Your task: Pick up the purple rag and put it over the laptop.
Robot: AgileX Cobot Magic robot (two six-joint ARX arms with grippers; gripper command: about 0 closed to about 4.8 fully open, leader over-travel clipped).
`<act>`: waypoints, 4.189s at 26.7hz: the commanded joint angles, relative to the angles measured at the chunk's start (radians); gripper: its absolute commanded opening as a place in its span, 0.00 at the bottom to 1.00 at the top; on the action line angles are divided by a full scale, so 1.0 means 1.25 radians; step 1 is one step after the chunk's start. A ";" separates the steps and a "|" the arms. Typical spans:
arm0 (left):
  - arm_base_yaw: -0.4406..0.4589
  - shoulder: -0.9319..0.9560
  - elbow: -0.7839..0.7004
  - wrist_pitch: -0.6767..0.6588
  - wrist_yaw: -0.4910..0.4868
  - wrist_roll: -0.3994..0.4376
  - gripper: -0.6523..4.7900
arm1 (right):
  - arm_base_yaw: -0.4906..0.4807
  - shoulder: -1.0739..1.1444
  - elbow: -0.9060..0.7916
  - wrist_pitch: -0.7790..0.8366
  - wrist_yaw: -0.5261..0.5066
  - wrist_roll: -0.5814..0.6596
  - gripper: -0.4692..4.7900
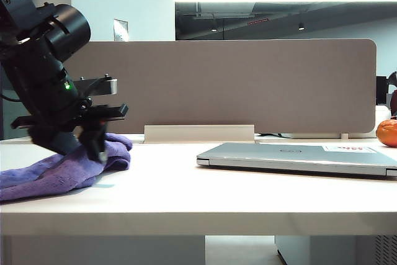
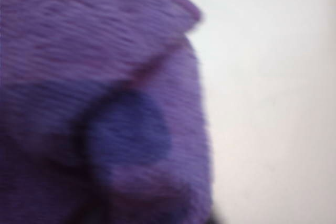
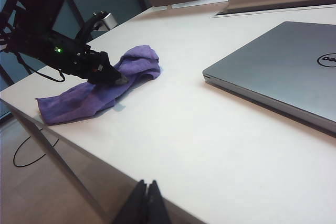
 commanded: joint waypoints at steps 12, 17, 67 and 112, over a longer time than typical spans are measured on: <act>0.000 -0.005 0.003 0.244 0.165 -0.081 0.11 | 0.000 -0.002 -0.005 0.008 0.000 0.000 0.07; -0.007 -0.005 0.003 0.367 0.186 -0.151 0.11 | 0.000 -0.002 -0.005 0.008 0.000 0.000 0.07; -0.281 0.466 0.697 0.238 0.135 -0.087 0.41 | 0.000 -0.002 -0.005 0.006 0.013 0.000 0.07; -0.262 0.377 0.700 -0.056 0.378 -0.090 0.50 | 0.000 -0.002 -0.005 0.003 0.223 -0.003 0.07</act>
